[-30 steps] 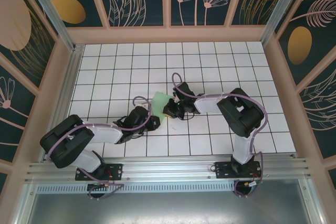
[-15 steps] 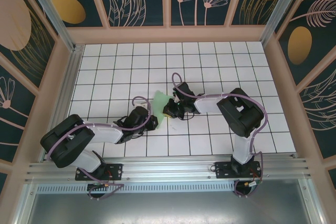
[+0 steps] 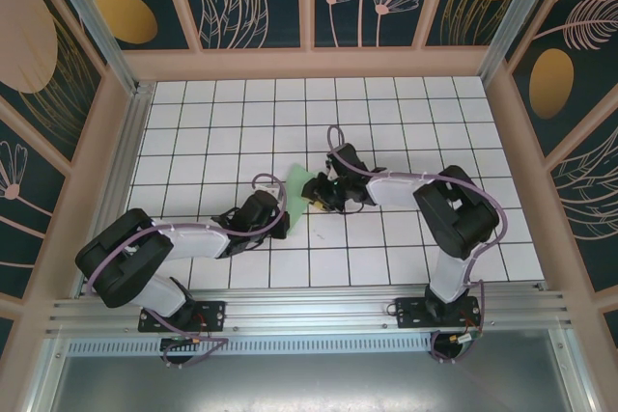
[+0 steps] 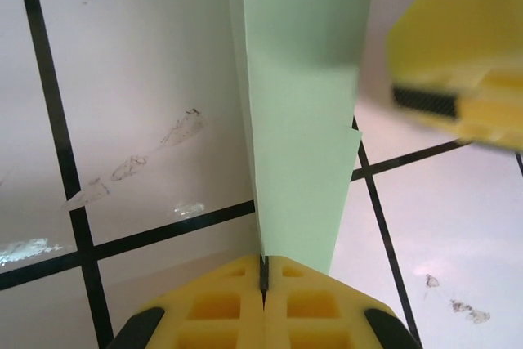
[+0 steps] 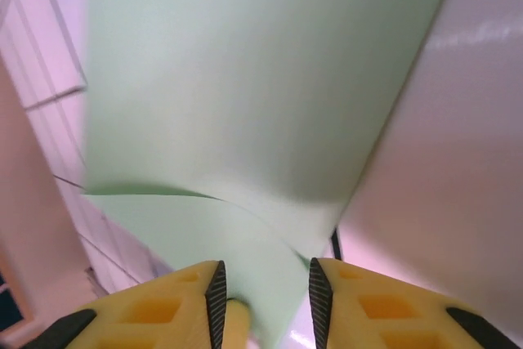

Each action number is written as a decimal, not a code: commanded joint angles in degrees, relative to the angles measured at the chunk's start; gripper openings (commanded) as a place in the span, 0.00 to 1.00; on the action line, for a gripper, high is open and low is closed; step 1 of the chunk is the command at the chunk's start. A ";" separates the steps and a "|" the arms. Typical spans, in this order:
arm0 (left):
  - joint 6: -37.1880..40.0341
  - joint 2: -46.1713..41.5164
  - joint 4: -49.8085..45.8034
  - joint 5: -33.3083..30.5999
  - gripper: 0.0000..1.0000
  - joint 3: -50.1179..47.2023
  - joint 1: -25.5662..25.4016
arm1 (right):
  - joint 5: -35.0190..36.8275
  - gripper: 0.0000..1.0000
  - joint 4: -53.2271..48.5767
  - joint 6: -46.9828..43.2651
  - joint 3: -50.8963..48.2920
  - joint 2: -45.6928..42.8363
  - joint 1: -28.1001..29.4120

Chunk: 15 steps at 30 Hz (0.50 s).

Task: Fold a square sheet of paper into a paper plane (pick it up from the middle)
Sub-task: Fold the wing for the fifth time at the center of the table.

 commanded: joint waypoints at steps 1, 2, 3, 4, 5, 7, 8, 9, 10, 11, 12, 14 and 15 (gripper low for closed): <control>9.91 -0.08 -1.67 -1.39 0.04 1.16 -0.34 | 2.13 0.41 -2.87 2.28 0.09 -4.92 -1.58; 11.52 -0.08 -1.68 -1.25 0.04 1.40 -0.33 | 2.14 0.44 -3.33 3.09 0.26 -5.28 -1.91; 13.32 0.07 -1.93 -1.03 0.04 1.97 -0.31 | 2.15 0.46 -3.78 3.94 0.59 -5.67 -2.29; 14.88 0.32 -2.22 -0.97 0.04 2.32 -0.41 | 2.31 0.48 -4.28 4.84 0.90 -6.04 -2.55; 15.98 0.57 -2.49 -1.22 0.03 2.60 -0.56 | 2.41 0.51 -4.50 5.64 1.22 -6.29 -2.73; 18.17 1.39 -3.49 -2.18 0.03 3.45 -0.95 | 2.10 0.57 -4.92 7.15 2.12 -6.17 -3.13; 19.07 1.75 -3.85 -2.65 0.03 3.79 -1.34 | 1.95 0.59 -5.39 7.49 2.90 -5.88 -3.13; 19.83 2.30 -4.39 -3.49 0.03 4.25 -1.81 | 1.85 0.61 -6.41 7.74 4.07 -5.28 -3.15; 20.32 2.81 -5.07 -4.50 0.03 4.87 -2.35 | 1.74 0.62 -7.55 7.70 5.31 -4.48 -3.05; 20.96 3.33 -5.84 -5.23 0.03 5.38 -2.84 | 1.70 0.62 -8.88 7.73 6.40 -3.69 -3.05; 21.54 3.94 -6.50 -6.49 0.03 6.00 -3.55 | 1.63 0.63 -9.94 7.62 7.60 -2.93 -3.01; 22.05 5.09 -7.58 -8.63 0.03 6.87 -4.43 | 1.07 0.63 -10.82 7.59 8.78 -1.92 -2.76; 22.22 5.57 -7.87 -9.63 0.03 7.17 -4.81 | 0.98 0.63 -11.24 7.68 9.24 -1.27 -2.57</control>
